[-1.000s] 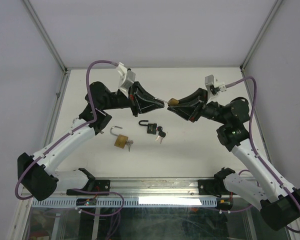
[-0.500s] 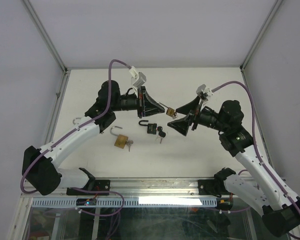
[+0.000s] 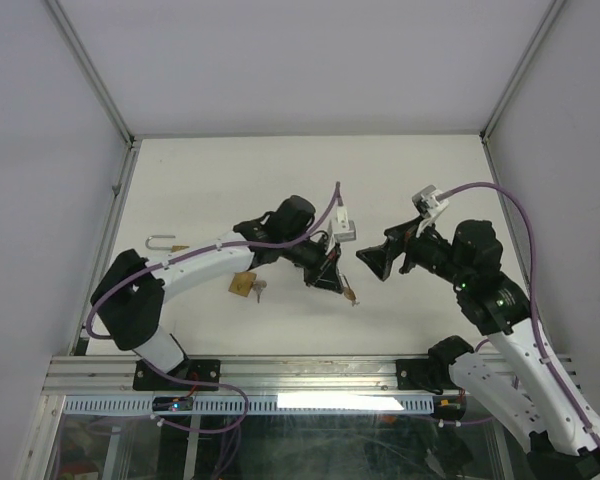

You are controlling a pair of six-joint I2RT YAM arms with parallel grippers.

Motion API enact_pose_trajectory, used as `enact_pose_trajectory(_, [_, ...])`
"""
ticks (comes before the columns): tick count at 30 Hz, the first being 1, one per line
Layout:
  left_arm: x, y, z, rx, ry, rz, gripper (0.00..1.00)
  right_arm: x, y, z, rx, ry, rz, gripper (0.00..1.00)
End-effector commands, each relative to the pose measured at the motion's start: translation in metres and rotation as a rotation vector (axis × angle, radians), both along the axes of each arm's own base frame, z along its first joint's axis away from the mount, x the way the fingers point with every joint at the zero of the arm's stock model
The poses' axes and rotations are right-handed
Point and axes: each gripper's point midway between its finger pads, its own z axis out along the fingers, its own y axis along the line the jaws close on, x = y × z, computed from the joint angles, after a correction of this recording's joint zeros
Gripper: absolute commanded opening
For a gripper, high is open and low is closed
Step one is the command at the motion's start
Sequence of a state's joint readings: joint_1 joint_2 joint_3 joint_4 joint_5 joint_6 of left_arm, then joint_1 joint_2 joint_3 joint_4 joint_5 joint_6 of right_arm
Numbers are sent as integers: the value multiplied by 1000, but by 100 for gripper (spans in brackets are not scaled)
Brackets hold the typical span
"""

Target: Unlock with the key

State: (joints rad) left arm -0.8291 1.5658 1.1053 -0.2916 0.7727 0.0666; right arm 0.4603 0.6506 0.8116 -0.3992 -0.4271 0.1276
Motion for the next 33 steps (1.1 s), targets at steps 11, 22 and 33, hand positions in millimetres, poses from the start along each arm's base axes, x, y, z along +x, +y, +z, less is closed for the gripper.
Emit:
enact_pose_trajectory(11, [8, -62, -15, 2, 10, -73, 0, -4, -62, 17, -31, -46, -324, 100])
enact_pose_trajectory(22, [144, -143, 4, -130, -44, 241, 0, -9, -82, 35, -2, -95, -418, 100])
enact_pose_trajectory(33, [101, -109, -113, 77, 139, 273, 0, -17, -74, 32, 35, -64, -375, 100])
